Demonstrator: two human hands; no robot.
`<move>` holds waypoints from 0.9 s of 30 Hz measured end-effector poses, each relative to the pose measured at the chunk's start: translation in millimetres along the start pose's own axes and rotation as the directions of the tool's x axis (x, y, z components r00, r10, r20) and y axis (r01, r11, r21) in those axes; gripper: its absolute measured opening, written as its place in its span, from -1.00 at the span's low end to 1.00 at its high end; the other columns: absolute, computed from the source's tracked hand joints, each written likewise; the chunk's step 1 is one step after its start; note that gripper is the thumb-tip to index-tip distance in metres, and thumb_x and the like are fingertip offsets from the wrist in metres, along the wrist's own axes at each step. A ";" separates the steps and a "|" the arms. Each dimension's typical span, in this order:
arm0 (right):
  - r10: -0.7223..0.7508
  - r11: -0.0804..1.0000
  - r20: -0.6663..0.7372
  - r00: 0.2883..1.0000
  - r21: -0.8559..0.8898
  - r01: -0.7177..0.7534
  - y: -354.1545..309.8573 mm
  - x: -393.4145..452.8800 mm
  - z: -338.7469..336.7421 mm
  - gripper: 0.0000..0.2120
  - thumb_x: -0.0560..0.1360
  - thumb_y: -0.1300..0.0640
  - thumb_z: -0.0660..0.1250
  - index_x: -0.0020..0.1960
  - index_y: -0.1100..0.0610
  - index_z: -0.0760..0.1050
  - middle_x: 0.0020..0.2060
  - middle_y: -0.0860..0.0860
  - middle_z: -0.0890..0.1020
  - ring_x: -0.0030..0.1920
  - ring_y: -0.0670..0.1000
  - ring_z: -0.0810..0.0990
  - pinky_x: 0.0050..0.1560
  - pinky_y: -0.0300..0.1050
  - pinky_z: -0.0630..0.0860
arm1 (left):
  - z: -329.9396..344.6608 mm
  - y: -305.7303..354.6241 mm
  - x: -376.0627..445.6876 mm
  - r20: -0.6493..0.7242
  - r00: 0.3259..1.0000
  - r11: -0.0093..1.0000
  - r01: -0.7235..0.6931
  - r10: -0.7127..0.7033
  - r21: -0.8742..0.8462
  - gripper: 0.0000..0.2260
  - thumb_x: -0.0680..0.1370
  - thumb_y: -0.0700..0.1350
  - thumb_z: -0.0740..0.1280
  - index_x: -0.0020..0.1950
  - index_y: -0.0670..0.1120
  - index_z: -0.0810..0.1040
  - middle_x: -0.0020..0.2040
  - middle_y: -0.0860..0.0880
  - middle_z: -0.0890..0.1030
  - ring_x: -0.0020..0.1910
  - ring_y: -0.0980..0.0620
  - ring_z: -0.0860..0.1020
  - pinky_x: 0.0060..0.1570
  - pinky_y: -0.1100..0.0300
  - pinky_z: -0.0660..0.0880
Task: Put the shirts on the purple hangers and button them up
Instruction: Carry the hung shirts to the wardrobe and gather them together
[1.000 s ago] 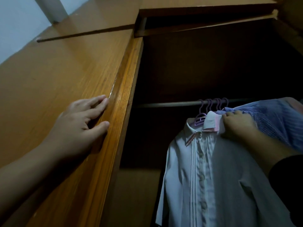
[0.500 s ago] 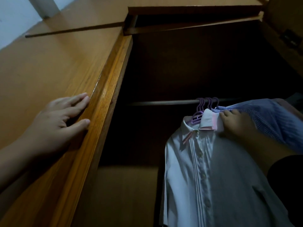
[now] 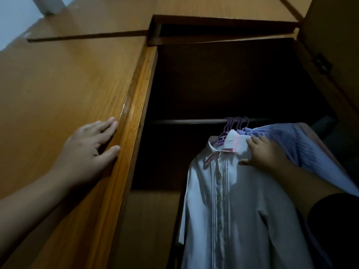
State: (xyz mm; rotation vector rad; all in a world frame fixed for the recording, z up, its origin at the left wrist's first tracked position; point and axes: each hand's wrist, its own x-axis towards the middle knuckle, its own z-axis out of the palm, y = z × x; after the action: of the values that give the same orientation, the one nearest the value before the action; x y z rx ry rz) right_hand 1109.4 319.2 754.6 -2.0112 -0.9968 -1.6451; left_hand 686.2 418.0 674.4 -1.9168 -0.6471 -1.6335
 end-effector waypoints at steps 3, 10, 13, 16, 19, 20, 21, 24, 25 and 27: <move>-0.005 1.000 0.038 0.999 0.001 0.005 -6.9 -14.9 -15.7 -0.18 0.41 -0.39 0.21 0.47 0.10 0.16 0.46 0.03 0.24 0.44 0.08 0.18 0.31 -0.03 0.27 | 0.5 4.2 0.0 0.017 0.998 0.999 0.053 -0.053 0.002 -0.32 0.41 0.33 -0.03 0.48 0.07 0.05 0.45 0.20 0.13 0.49 -0.03 0.15 0.36 -0.15 0.17; 0.022 1.000 0.108 0.994 0.017 -0.024 -33.9 -62.5 -60.1 -0.23 0.48 -0.37 0.11 0.51 0.07 0.08 0.52 0.05 0.12 0.49 0.10 0.12 0.33 0.02 0.25 | -6.6 10.2 -10.2 0.124 0.988 0.995 0.083 -0.088 0.049 -0.43 0.61 0.07 0.19 0.56 0.02 0.07 0.57 0.06 0.05 0.55 0.00 0.01 0.45 -0.07 0.06; 0.016 0.998 0.138 0.990 0.051 -0.024 -47.9 -88.5 -79.3 -0.24 0.50 -0.36 0.09 0.53 0.06 0.04 0.53 0.06 0.10 0.49 0.09 0.12 0.36 0.04 0.23 | -10.1 11.7 -26.7 0.167 0.980 0.994 0.100 -0.104 0.036 -0.43 0.60 0.13 0.15 0.56 0.06 0.04 0.58 0.03 -0.01 0.55 -0.02 -0.05 0.47 -0.05 -0.02; 0.009 0.997 0.220 0.975 0.071 -0.025 -60.5 -116.3 -97.1 -0.24 0.51 -0.36 0.06 0.54 0.06 0.01 0.53 0.05 0.06 0.50 0.09 0.09 0.38 0.05 0.19 | -13.3 15.6 -47.1 0.212 0.972 0.995 0.091 -0.098 0.046 -0.44 0.60 0.19 0.10 0.56 0.09 0.03 0.59 0.02 -0.03 0.55 -0.04 -0.07 0.47 -0.06 -0.08; -0.013 0.994 0.284 0.959 0.106 -0.018 -71.3 -143.2 -114.4 -0.25 0.51 -0.36 0.05 0.54 0.05 0.01 0.53 0.05 0.06 0.50 0.09 0.09 0.39 0.07 0.17 | -18.0 22.5 -62.1 0.254 0.963 0.996 0.092 -0.091 0.009 -0.44 0.60 0.21 0.09 0.56 0.11 0.02 0.59 0.01 -0.04 0.55 -0.04 -0.08 0.48 -0.06 -0.09; -0.020 0.993 0.297 0.955 0.119 -0.016 -73.5 -151.8 -120.3 -0.25 0.51 -0.36 0.04 0.54 0.04 0.02 0.53 0.05 0.06 0.49 0.09 0.09 0.39 0.07 0.17 | -20.6 26.4 -65.7 0.264 0.960 0.996 0.093 -0.089 -0.003 -0.43 0.60 0.21 0.09 0.56 0.11 0.02 0.59 0.01 -0.04 0.55 -0.03 -0.08 0.48 -0.06 -0.10; -0.027 0.991 0.307 0.951 0.132 -0.014 -74.9 -160.5 -125.8 -0.25 0.51 -0.37 0.04 0.54 0.04 0.02 0.53 0.04 0.06 0.50 0.08 0.09 0.39 0.07 0.17 | -23.5 31.0 -69.1 0.270 0.959 0.995 0.095 -0.087 -0.015 -0.43 0.60 0.20 0.09 0.56 0.11 0.02 0.59 0.01 -0.04 0.55 -0.03 -0.08 0.48 -0.05 -0.10; -0.034 0.987 0.310 0.950 0.159 -0.017 -75.0 -185.4 -143.3 -0.25 0.50 -0.37 0.04 0.54 0.02 0.02 0.53 0.02 0.07 0.50 0.06 0.08 0.41 0.09 0.15 | -35.2 48.4 -79.3 0.285 0.956 0.993 0.093 -0.068 -0.076 -0.44 0.60 0.19 0.11 0.56 0.10 0.04 0.59 0.01 -0.03 0.56 -0.02 -0.09 0.47 -0.05 -0.12; -0.034 0.986 0.303 0.952 0.165 -0.017 -73.9 -193.3 -150.7 -0.26 0.50 -0.37 0.04 0.54 0.02 0.02 0.53 0.02 0.08 0.50 0.06 0.08 0.42 0.09 0.14 | -38.0 54.6 -83.4 0.295 0.954 0.992 0.087 -0.056 -0.093 -0.44 0.60 0.19 0.11 0.56 0.11 0.04 0.59 0.01 -0.04 0.56 -0.01 -0.09 0.48 -0.04 -0.13; -0.042 0.985 0.288 0.957 0.172 -0.009 -69.8 -209.0 -166.7 -0.27 0.50 -0.37 0.04 0.53 0.01 0.03 0.53 0.00 0.09 0.50 0.04 0.09 0.43 0.07 0.12 | -42.1 68.2 -93.6 0.316 0.948 0.992 0.077 -0.042 -0.098 -0.44 0.60 0.20 0.08 0.56 0.12 0.02 0.59 0.03 -0.05 0.56 0.01 -0.10 0.48 -0.03 -0.15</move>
State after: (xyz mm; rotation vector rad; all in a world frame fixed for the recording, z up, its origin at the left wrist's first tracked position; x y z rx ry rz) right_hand 927.3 195.3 587.8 -2.1692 -1.2134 -1.2424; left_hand 686.5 337.5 580.9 -2.2849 -0.7597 -1.4358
